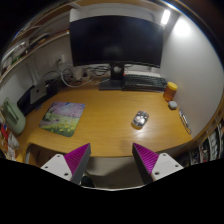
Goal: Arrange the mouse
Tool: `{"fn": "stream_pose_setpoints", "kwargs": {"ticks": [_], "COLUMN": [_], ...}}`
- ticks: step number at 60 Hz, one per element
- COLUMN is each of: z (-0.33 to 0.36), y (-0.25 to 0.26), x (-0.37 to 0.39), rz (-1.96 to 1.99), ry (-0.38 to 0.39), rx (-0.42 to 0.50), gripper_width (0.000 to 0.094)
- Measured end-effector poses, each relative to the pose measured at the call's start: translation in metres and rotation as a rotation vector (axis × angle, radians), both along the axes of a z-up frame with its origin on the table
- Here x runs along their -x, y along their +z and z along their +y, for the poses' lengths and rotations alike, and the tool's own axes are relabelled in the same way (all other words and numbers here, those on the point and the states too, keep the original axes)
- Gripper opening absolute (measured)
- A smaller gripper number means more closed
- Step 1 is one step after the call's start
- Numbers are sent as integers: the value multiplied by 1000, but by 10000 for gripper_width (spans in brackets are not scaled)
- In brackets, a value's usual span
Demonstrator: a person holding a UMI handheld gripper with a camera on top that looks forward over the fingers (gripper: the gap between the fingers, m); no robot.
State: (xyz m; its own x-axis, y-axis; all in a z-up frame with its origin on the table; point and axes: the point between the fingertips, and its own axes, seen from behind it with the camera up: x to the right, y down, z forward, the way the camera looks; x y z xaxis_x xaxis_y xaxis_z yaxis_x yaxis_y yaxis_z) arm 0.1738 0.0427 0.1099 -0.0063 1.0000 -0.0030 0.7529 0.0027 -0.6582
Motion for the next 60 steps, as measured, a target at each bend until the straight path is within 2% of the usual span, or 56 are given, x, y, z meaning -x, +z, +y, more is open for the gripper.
{"fn": "stream_pose_setpoints", "kwargs": {"ticks": [7,11,22,45,60], "z": [25,63,99,128,127], "y": [-4,-13,-19,-48,-70], "x": [1,-4,-5,38,92], "rz": [5,13,35,152,220], "ry": [-77,-97,-131,-56,-44], "rx": [-10,-2,-28,-45,-36], "gripper_width": [863,865,865,870,869]}}
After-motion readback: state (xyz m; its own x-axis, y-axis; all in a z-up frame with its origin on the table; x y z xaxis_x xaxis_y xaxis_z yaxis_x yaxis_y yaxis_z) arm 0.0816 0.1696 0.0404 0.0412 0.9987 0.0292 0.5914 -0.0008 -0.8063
